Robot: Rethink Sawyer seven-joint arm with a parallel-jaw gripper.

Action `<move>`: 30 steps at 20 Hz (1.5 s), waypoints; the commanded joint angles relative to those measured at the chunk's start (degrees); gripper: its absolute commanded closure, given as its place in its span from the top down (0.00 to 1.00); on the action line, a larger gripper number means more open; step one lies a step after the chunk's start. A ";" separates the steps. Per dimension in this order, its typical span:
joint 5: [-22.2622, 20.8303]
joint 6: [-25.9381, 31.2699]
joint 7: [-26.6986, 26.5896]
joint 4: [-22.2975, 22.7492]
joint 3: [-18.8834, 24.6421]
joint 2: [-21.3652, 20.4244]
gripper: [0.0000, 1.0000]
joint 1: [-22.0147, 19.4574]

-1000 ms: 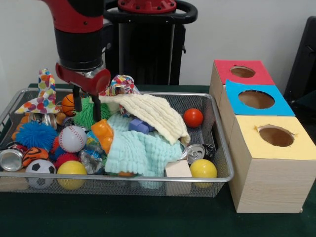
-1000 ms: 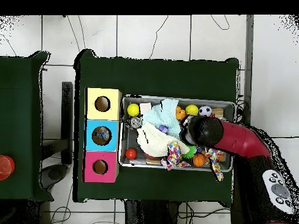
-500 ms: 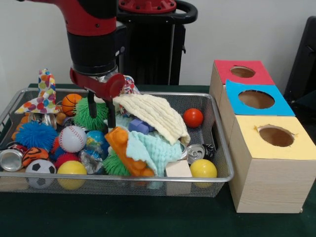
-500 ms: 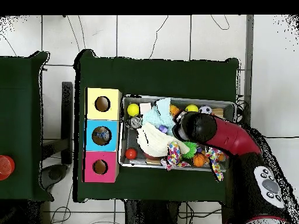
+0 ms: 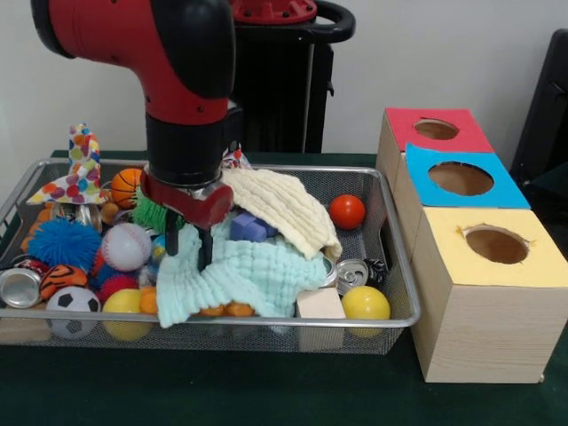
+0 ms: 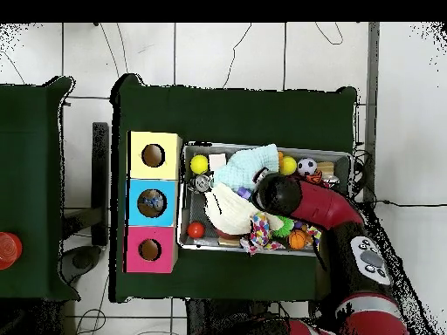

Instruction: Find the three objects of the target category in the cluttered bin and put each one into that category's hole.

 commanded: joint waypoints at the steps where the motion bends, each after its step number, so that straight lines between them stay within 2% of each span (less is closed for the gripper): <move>1: -2.01 -1.79 7.20 -2.21 -4.35 5.01 1.00 0.75; 7: -1.45 1.98 3.45 1.55 -3.63 0.68 1.00 -0.89; 12: 1.67 10.35 1.97 6.40 -2.02 -8.63 1.00 -2.88; 14: 2.22 13.68 0.72 6.98 -1.36 -11.01 1.00 -3.79; 16: 2.03 13.84 0.73 7.12 -1.26 -11.50 1.00 -4.13; 21: -0.48 7.09 4.30 5.75 -3.03 -7.79 1.00 -3.76; 24: -2.24 -1.78 8.61 3.17 -6.13 -1.69 1.00 -1.63; 28: -1.04 -7.09 11.29 -0.03 -8.86 3.66 1.00 1.01; 30: 0.33 -8.29 11.30 -0.64 -8.86 4.88 1.00 1.37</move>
